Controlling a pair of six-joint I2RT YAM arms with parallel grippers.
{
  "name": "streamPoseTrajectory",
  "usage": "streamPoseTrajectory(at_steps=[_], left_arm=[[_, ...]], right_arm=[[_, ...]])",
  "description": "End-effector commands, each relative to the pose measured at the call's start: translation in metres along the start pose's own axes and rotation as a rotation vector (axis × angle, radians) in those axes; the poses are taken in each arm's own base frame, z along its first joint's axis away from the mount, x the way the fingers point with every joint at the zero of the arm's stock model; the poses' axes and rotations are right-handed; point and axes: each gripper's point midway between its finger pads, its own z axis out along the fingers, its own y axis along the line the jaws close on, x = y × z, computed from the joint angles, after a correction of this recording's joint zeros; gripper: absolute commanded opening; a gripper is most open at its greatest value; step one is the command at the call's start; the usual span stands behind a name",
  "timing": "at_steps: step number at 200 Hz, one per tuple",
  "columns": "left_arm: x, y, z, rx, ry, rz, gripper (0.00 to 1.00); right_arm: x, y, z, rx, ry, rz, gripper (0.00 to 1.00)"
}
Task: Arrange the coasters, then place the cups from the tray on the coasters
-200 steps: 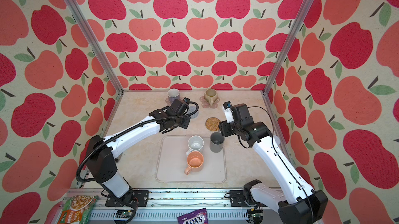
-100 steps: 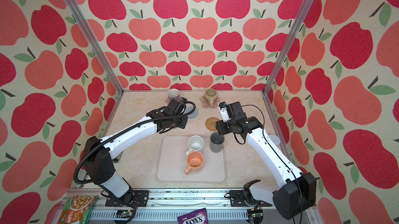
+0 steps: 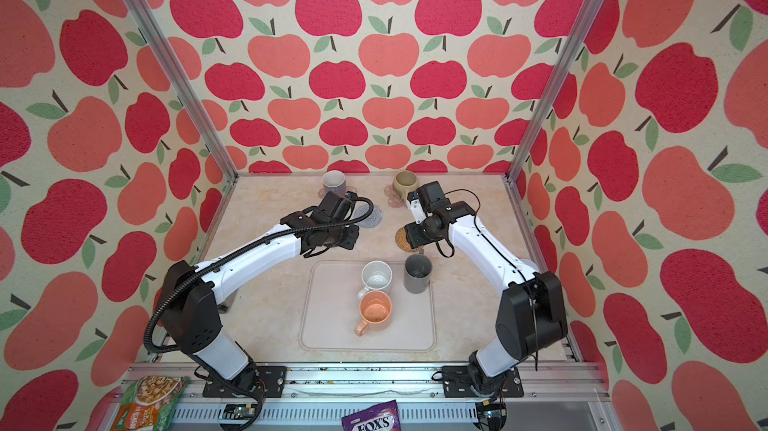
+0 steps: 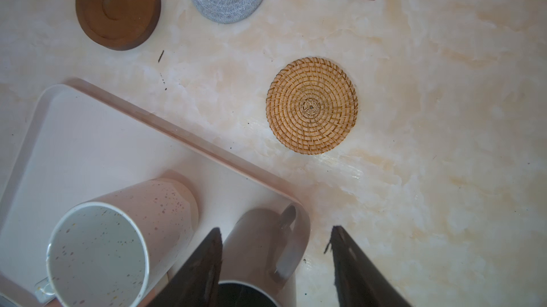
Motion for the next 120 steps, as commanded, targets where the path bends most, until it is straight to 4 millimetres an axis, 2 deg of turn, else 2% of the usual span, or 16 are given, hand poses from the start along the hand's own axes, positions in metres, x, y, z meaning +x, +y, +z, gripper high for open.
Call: streamPoseTrajectory(at_steps=[1,48,77,120], left_arm=[[0.005,-0.001,0.009,0.023,0.018,-0.007,0.4],[0.007,0.001,0.014,0.036,0.03,-0.011,0.4],[0.009,0.001,0.017,0.045,0.041,-0.011,0.4],[0.012,-0.001,0.021,0.052,0.054,-0.01,0.4]], right_arm=[[0.013,0.0,0.012,0.042,0.11,-0.063,0.59],[0.028,0.008,0.031,0.038,0.203,-0.1,0.56],[0.041,0.0,0.036,0.085,0.256,-0.104,0.52],[0.053,-0.011,0.035,0.118,0.279,-0.065,0.51]])
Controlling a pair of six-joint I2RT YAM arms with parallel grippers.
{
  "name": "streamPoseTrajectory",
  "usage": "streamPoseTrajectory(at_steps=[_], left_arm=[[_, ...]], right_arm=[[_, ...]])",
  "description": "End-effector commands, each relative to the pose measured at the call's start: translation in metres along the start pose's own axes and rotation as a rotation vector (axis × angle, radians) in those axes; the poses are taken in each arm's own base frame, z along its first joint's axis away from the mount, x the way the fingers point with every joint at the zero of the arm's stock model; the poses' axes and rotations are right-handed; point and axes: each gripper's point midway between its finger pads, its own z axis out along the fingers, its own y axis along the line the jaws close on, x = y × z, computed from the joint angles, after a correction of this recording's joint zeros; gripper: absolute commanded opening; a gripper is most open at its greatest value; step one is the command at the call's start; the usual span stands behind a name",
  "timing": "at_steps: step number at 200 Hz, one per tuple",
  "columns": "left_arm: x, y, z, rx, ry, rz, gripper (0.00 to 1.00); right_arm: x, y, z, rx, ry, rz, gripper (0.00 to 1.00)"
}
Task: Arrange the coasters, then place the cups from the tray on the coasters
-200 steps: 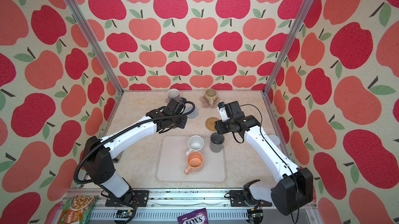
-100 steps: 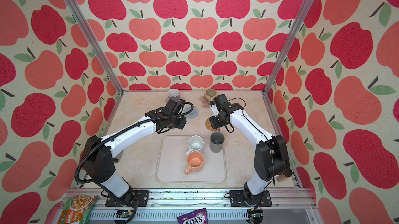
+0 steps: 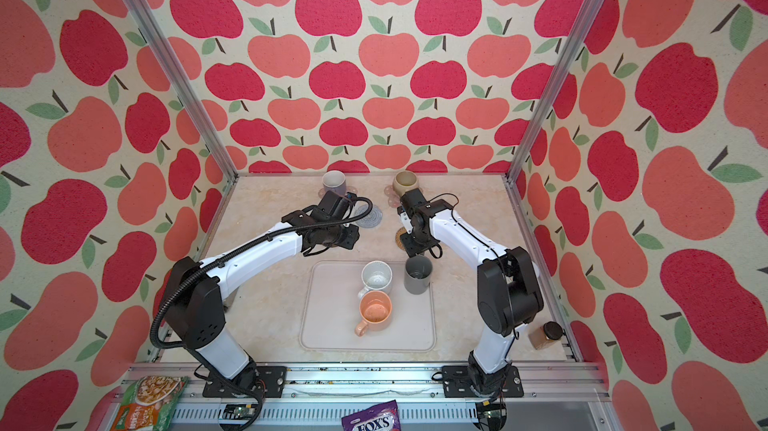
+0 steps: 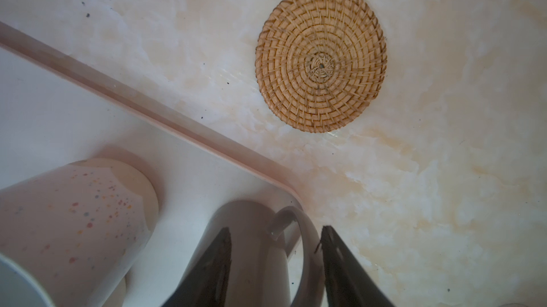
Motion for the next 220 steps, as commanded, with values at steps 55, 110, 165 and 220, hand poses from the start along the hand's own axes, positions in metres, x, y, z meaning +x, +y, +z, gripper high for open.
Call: streamPoseTrajectory(at_steps=[55,110,165,220], left_arm=[[0.007,-0.003,0.008,0.027,0.036,0.014,0.4],[0.008,-0.017,0.009,0.038,0.062,0.074,0.4],[0.005,-0.029,0.005,0.038,0.067,0.118,0.4],[0.003,-0.036,0.0,0.031,0.064,0.144,0.4]], right_arm=[[0.04,-0.021,-0.003,0.036,0.077,0.14,0.51],[0.061,-0.022,-0.016,0.007,0.033,0.246,0.52],[0.096,-0.019,-0.016,0.003,0.04,0.295,0.53],[0.126,-0.014,-0.023,-0.009,0.025,0.33,0.55]])
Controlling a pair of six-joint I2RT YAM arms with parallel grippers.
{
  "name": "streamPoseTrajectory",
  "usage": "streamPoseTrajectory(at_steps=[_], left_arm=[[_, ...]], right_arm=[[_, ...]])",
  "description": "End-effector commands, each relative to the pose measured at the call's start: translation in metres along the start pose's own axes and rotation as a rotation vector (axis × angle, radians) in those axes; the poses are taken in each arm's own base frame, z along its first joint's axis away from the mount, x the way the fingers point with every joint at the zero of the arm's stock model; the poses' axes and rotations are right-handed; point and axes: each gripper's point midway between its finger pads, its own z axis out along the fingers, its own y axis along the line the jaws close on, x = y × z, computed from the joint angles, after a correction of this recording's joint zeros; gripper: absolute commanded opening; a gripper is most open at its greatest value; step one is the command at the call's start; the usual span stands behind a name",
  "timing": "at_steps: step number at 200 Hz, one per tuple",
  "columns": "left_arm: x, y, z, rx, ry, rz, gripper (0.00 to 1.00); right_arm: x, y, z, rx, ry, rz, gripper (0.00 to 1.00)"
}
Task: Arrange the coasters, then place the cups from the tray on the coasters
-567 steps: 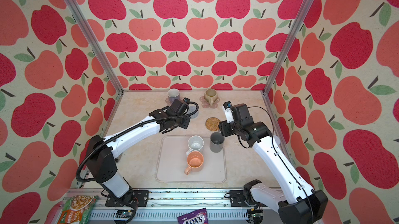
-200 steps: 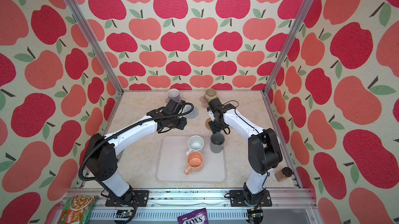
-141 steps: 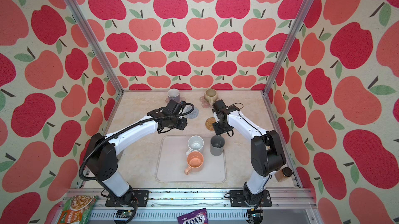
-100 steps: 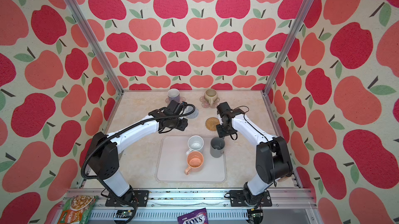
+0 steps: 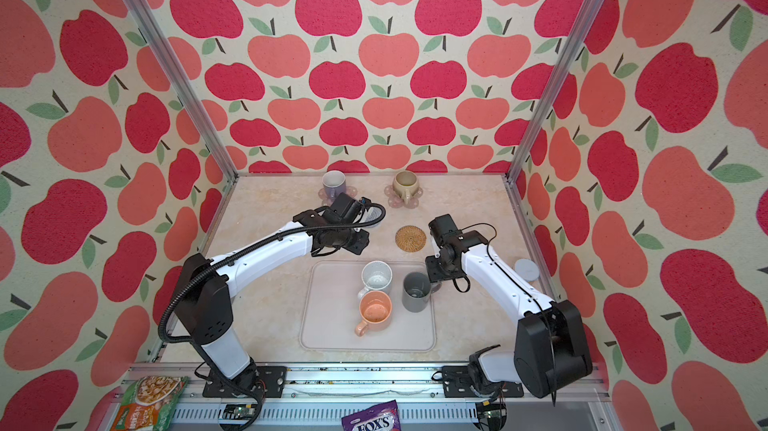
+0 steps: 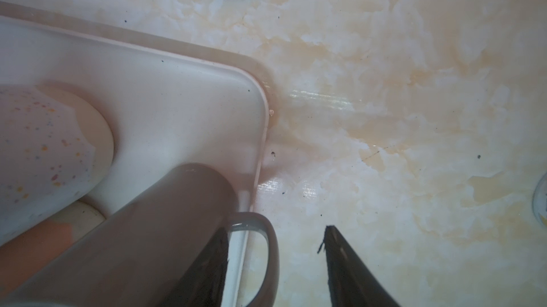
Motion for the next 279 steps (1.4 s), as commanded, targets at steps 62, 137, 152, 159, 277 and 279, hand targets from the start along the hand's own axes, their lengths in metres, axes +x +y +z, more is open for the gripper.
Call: streamPoseTrajectory(at_steps=[62,137,152,159,277,279], left_arm=[[-0.005,-0.01,-0.009,-0.026,0.004,0.057,0.4],[-0.003,-0.009,-0.017,-0.047,-0.01,0.065,0.4],[-0.002,-0.008,-0.019,-0.054,-0.01,0.066,0.4],[-0.001,-0.007,-0.019,-0.057,-0.007,0.068,0.4],[0.004,-0.001,-0.043,-0.083,-0.051,0.06,0.4],[0.005,-0.001,-0.043,-0.084,-0.049,0.06,0.4]], right_arm=[[0.047,0.013,-0.011,-0.079,-0.024,0.053,0.56],[0.06,0.006,-0.02,-0.039,-0.097,0.194,0.59],[0.067,0.004,-0.023,-0.039,-0.108,0.245,0.58],[0.071,0.003,-0.023,-0.035,-0.11,0.267,0.58],[0.103,0.014,-0.033,-0.027,-0.215,0.235,0.6],[0.103,0.015,-0.033,-0.031,-0.214,0.229,0.6]])
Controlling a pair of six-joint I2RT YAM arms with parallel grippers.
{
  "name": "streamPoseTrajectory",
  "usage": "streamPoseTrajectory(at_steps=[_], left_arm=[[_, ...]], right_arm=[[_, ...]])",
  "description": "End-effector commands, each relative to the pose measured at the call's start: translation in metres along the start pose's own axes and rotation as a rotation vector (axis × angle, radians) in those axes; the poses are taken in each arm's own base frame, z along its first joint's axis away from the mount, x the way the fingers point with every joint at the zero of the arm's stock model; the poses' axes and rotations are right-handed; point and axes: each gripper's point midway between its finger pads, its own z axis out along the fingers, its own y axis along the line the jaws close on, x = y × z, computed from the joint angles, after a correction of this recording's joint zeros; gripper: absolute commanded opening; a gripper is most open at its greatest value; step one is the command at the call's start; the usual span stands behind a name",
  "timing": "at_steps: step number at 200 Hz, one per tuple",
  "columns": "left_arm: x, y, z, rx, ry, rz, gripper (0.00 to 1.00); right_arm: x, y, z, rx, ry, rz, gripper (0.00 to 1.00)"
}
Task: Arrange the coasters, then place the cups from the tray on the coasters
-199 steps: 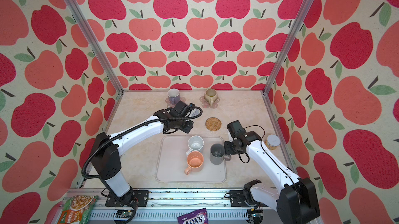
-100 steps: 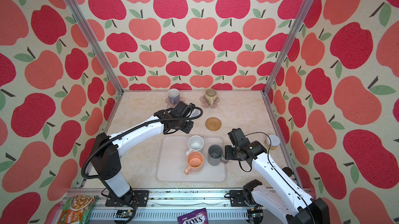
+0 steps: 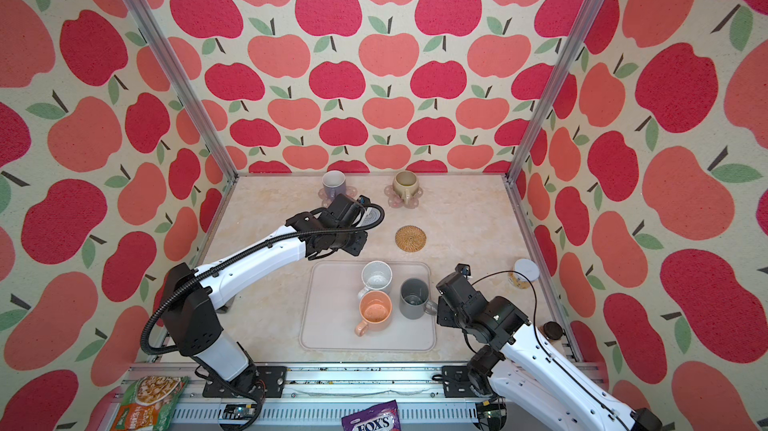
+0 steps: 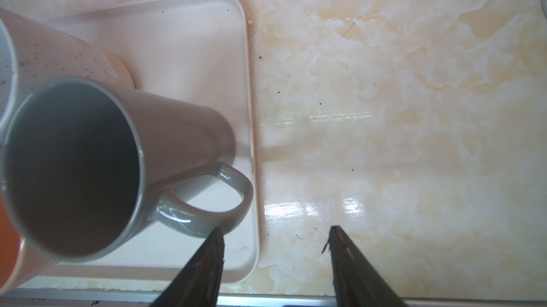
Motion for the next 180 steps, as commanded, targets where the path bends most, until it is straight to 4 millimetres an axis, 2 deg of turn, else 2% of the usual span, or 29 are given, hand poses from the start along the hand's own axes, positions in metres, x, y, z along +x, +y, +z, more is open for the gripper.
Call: streamPoseTrajectory(at_steps=[1,25,78,118,163,180], left_arm=[[0.007,0.002,-0.011,-0.018,0.001,0.024,0.4],[0.012,0.005,-0.014,-0.026,0.003,0.028,0.4],[0.017,0.007,-0.017,-0.031,0.006,0.044,0.4],[0.018,0.006,-0.014,-0.025,0.01,0.051,0.4],[0.017,0.003,-0.014,-0.012,0.007,0.043,0.4],[0.018,0.003,-0.015,-0.013,0.009,0.042,0.4]], right_arm=[[0.005,0.002,0.005,0.001,0.0,-0.032,0.6],[0.002,0.02,0.011,-0.045,0.006,-0.131,0.63],[-0.02,0.037,0.019,-0.043,-0.06,-0.325,0.68],[-0.005,0.066,0.028,-0.197,-0.004,-0.419,0.67],[0.008,0.074,0.036,-0.248,0.047,-0.432,0.61],[0.009,0.076,0.037,-0.255,0.048,-0.434,0.55]])
